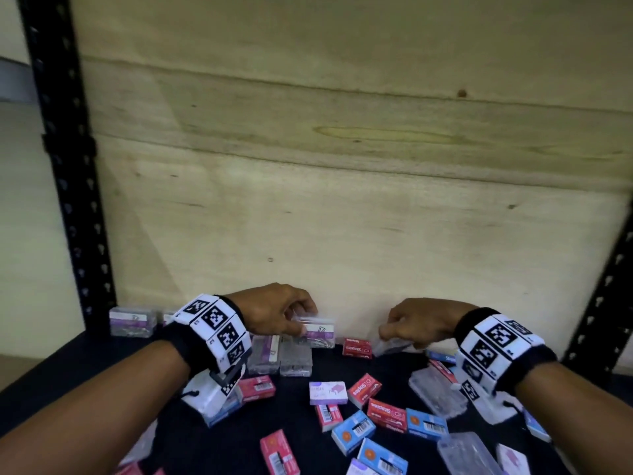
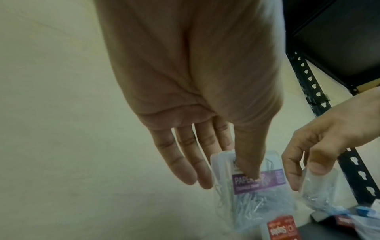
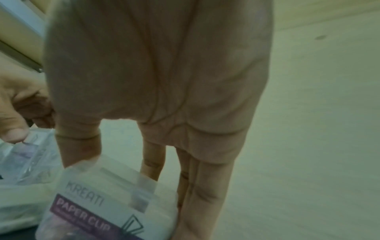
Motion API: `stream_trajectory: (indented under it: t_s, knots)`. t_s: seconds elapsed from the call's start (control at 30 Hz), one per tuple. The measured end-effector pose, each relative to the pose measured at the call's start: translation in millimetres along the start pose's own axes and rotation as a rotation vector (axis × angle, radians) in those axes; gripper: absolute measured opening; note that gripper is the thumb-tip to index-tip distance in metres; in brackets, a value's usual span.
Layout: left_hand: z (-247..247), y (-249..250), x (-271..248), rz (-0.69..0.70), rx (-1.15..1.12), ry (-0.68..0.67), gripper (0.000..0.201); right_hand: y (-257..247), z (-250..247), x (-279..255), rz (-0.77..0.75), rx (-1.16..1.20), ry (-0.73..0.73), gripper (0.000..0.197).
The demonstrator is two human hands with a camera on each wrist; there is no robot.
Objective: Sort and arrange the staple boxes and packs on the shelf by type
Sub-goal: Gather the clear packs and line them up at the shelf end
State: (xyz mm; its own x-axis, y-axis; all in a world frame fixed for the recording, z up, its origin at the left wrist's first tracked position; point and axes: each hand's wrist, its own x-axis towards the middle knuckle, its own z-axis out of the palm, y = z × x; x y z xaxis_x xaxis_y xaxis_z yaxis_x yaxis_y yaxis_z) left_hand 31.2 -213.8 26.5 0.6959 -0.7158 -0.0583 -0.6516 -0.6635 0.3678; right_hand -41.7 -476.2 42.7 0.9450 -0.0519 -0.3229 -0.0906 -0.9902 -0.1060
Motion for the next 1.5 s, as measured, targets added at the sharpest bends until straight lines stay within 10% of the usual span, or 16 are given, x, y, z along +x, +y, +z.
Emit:
stream_trajectory:
  t_s: [0.23,0.43,0.8,1.5]
  knots:
    - [-23,-26,-44,-0.059,0.001,0.034,0.042,-49,-13,2,-0.087,0.204,0.010,0.039]
    - [-40,-68,-94,-0.167,0.004,0.071,0.036,-109,-16,16,-0.226,0.116,0.008,0.076]
    - [-47,-150,-171,-0.413,0.065,0.051,0.034,-220,12,56,-0.504,0.015,-0.066,0.043]
    - [-33,-198,-179,-0.456,0.034,0.129,0.037,-296,35,87,-0.487,-0.159,0.039,0.034]
